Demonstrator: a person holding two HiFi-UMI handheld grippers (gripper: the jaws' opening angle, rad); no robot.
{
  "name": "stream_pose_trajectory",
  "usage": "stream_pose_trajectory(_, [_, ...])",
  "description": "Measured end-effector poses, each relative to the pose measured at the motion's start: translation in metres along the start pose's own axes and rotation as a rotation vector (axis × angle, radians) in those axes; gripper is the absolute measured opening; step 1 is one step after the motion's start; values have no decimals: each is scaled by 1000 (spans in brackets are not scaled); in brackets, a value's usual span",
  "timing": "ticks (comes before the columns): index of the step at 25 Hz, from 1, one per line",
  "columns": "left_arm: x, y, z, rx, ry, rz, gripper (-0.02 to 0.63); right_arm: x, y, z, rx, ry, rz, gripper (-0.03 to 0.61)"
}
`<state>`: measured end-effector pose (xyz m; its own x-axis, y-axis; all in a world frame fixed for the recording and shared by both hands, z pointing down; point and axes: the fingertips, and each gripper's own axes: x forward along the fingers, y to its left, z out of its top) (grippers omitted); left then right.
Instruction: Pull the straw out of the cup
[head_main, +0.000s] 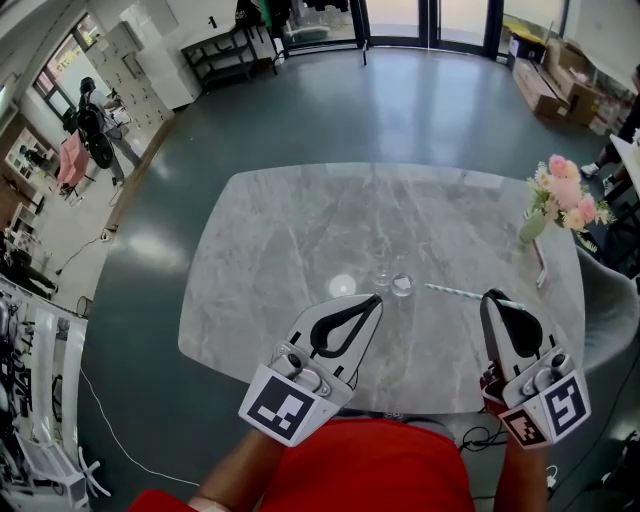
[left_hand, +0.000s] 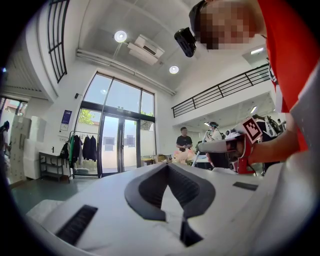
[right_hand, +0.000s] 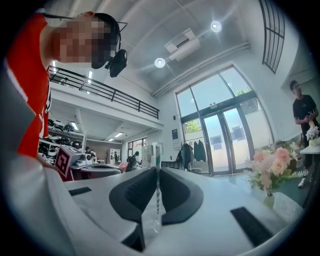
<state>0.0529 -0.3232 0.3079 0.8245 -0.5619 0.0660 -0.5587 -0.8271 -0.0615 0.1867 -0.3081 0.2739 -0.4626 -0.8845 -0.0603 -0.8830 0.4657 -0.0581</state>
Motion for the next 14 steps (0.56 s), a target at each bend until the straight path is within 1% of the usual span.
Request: stream_pose_trajectory(14, [0,1,3,-3,-5,-4,8,1,2,1,-2,7,1,31])
